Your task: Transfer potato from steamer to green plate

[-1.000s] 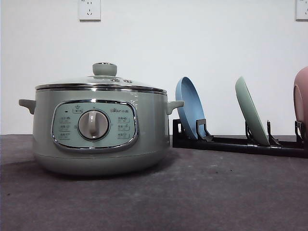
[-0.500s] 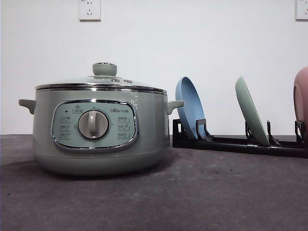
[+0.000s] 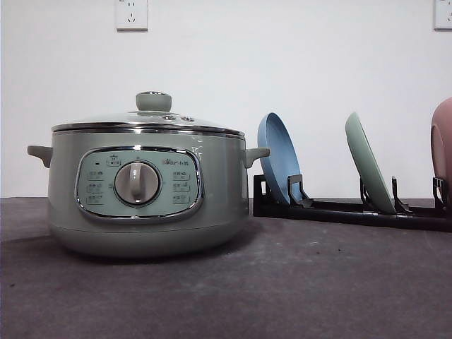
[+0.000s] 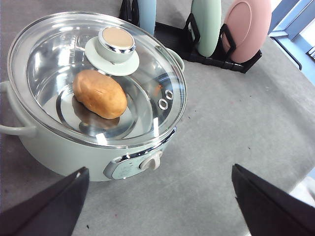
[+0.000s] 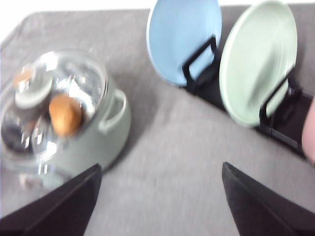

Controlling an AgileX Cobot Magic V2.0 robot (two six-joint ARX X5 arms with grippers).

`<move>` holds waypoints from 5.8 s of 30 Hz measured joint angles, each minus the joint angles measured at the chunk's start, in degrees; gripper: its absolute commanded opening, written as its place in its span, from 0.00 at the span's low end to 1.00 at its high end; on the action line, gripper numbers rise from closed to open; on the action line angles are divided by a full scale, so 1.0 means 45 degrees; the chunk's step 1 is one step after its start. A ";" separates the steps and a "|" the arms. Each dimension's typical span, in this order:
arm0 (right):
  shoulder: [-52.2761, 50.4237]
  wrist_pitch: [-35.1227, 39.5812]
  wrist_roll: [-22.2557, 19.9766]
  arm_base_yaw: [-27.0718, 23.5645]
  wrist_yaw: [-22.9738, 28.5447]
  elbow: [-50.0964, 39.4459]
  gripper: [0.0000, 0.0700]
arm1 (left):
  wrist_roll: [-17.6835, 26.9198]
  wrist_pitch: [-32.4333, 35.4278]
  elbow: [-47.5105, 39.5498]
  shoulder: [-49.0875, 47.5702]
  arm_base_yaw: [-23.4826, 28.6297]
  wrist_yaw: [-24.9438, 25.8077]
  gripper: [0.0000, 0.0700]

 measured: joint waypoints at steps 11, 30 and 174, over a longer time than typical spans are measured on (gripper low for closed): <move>0.4469 0.0805 0.0106 0.0000 0.0052 0.3031 0.70 | -0.0003 0.0000 0.0000 0.0000 0.0000 -0.0002 0.85; 0.8991 0.3860 0.0748 0.0000 0.0973 0.4097 0.70 | 0.0000 -0.0005 0.0000 0.0000 0.0000 0.0003 0.85; 0.8507 -0.1348 -0.0613 1.3007 0.8285 -0.2351 0.38 | 0.0060 0.0044 0.0000 0.0000 0.0000 -0.0002 0.85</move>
